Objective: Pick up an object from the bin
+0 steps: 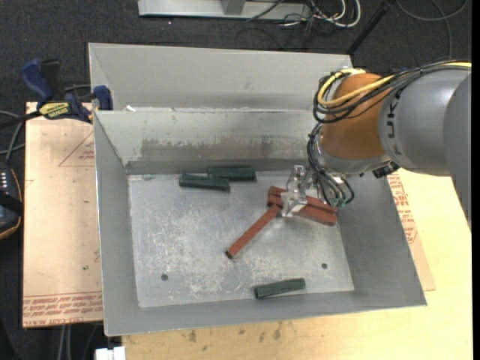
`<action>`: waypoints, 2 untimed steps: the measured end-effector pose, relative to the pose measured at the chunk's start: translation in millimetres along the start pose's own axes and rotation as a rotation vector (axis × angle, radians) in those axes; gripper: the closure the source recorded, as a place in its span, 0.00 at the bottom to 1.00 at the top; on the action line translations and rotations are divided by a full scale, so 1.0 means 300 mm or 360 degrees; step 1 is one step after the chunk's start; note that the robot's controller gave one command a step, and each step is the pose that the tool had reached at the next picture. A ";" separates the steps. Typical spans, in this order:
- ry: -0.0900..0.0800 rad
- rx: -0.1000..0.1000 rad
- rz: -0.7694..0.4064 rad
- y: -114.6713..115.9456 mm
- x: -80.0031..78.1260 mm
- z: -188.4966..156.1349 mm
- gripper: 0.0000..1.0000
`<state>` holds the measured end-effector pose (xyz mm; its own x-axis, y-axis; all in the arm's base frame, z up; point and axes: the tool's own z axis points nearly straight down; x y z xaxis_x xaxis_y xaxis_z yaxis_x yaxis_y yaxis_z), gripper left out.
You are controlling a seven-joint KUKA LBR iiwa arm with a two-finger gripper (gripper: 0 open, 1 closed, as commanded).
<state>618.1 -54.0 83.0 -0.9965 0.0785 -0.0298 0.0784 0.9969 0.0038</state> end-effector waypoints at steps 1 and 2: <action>0.0001 0.0000 -0.0001 0.000 0.002 -0.003 1.00; 0.0050 0.0001 -0.0221 0.010 0.091 -0.179 1.00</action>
Offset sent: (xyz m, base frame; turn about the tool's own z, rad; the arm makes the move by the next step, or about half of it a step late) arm -0.0368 0.0066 0.0754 -0.1692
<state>589.4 -48.8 135.9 -0.9982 -0.0605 0.0013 -0.0605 0.9982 0.0011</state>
